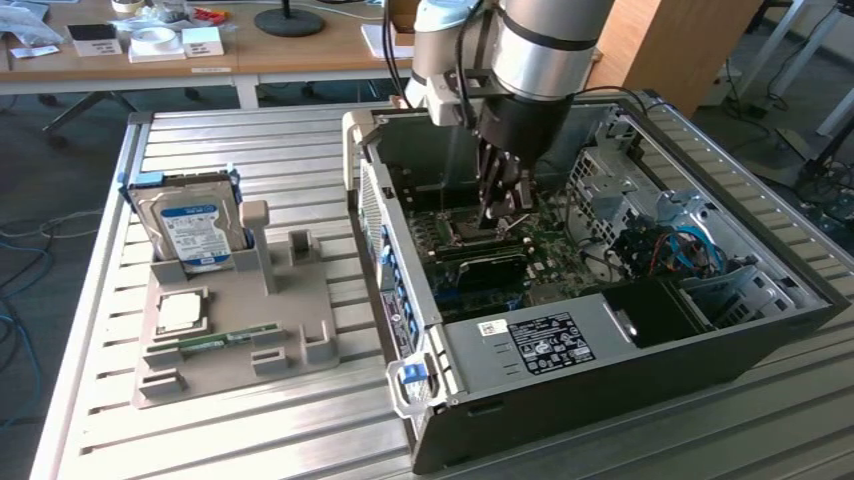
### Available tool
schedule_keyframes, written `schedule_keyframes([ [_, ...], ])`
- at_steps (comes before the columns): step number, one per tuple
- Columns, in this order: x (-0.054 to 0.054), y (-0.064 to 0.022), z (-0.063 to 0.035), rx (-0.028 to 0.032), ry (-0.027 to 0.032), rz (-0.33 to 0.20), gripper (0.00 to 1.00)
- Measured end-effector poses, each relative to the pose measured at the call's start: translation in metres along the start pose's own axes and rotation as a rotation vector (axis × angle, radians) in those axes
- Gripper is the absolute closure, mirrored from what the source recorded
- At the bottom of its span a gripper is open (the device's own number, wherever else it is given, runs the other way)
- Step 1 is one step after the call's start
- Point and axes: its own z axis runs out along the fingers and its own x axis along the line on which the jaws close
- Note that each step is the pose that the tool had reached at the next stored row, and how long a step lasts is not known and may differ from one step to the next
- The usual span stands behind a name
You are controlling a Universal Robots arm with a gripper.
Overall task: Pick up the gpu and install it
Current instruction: 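Press down on the gpu until it lock into place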
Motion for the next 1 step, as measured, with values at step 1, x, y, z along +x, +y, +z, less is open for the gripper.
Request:
schedule_keyframes([
  [1, 0.0000, 0.0000, 0.0000, 0.0000, -0.0001, 0.000, 0.89],
])
